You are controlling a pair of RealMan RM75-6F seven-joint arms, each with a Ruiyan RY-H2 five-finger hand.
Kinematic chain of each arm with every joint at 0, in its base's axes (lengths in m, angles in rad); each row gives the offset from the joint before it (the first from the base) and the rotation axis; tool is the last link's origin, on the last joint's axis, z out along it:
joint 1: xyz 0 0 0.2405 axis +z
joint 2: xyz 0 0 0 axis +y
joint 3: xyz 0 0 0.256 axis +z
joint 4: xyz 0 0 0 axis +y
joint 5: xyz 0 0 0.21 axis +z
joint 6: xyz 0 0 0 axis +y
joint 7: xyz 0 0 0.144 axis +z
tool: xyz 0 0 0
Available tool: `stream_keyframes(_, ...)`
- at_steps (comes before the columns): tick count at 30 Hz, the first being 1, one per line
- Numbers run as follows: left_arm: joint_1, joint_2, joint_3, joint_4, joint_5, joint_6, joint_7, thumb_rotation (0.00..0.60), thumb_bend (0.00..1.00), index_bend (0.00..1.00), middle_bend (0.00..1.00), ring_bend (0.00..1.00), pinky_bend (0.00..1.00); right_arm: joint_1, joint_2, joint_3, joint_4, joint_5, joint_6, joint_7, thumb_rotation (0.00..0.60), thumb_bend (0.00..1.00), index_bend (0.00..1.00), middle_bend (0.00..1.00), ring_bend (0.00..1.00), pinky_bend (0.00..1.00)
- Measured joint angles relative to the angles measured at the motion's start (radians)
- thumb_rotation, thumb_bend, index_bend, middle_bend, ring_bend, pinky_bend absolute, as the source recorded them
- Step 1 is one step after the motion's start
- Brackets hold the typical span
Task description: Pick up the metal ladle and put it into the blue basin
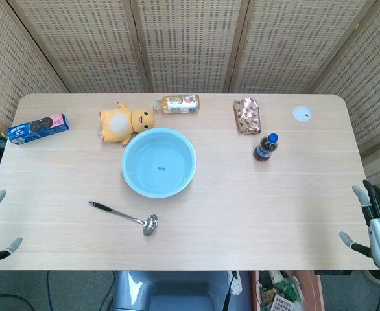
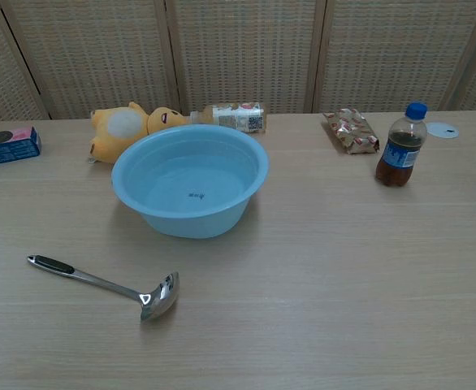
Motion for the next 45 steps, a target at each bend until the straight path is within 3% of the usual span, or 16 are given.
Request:
stream_keyframes(15,-0.023,-0.011,-0.007,0.014,-0.008,-0.037,0.003,0.6,0.19,0.0,0.01,0.0,0.0,0.0,0.001,0.001,0.001,0.007,-0.002,0.005,0.6,0.0,0.0,0.0,0.0,0.0)
stream_keyframes(16,-0.034,-0.015,-0.011,0.02,-0.012,-0.055,0.003,0.6,0.19,0.0,0.12,0.09,0.07,0.001,0.001,0.002,0.002,0.011,-0.004,0.006,0.6,0.0,0.0,0.0,0.0,0.0)
stream_keyframes(18,-0.058,-0.028,-0.025,0.037,-0.026,-0.084,0.006,0.6,0.19,0.0,0.42,0.42,0.36,0.002,0.001,0.003,0.003,0.017,-0.008,0.007,0.6,0.0,0.0,0.0,0.0,0.0)
stream_keyframes(19,-0.072,-0.039,-0.035,0.049,-0.042,-0.1,0.008,0.6,0.19,0.0,0.6,0.64,0.56,0.003,0.001,0.004,0.004,0.02,-0.011,0.007,0.6,0.0,0.0,0.0,0.0,0.0)
stream_keyframes(20,-0.079,-0.047,-0.04,0.056,-0.052,-0.113,0.009,0.6,0.19,0.0,0.7,0.77,0.69,0.004,0.0,0.005,0.005,0.023,-0.013,0.007,0.6,0.0,0.0,0.0,0.0,0.0)
stream_keyframes(25,-0.152,-0.095,-0.064,0.133,-0.08,-0.215,0.009,0.6,0.19,0.01,0.92,0.98,0.92,0.011,-0.005,0.007,0.009,0.037,-0.03,-0.003,0.6,0.0,0.0,0.0,0.0,0.0)
stream_keyframes(31,-0.256,-0.139,-0.066,0.286,-0.05,-0.337,-0.044,0.6,0.19,0.25,1.0,1.0,1.0,0.017,-0.013,0.008,0.011,0.049,-0.043,-0.02,0.6,0.0,0.0,0.0,0.0,0.0)
stream_keyframes(40,-0.409,-0.182,-0.044,0.378,-0.062,-0.602,-0.087,0.6,0.19,0.34,1.0,1.0,1.0,0.024,-0.022,0.009,0.015,0.062,-0.057,-0.036,0.6,0.0,0.0,0.0,0.0,0.0)
stream_keyframes(45,-0.459,-0.252,-0.042,0.435,-0.058,-0.636,-0.094,0.6,0.19,0.43,1.0,1.0,1.0,0.027,-0.024,0.01,0.018,0.073,-0.067,-0.037,0.6,0.0,0.0,0.0,0.0,0.0)
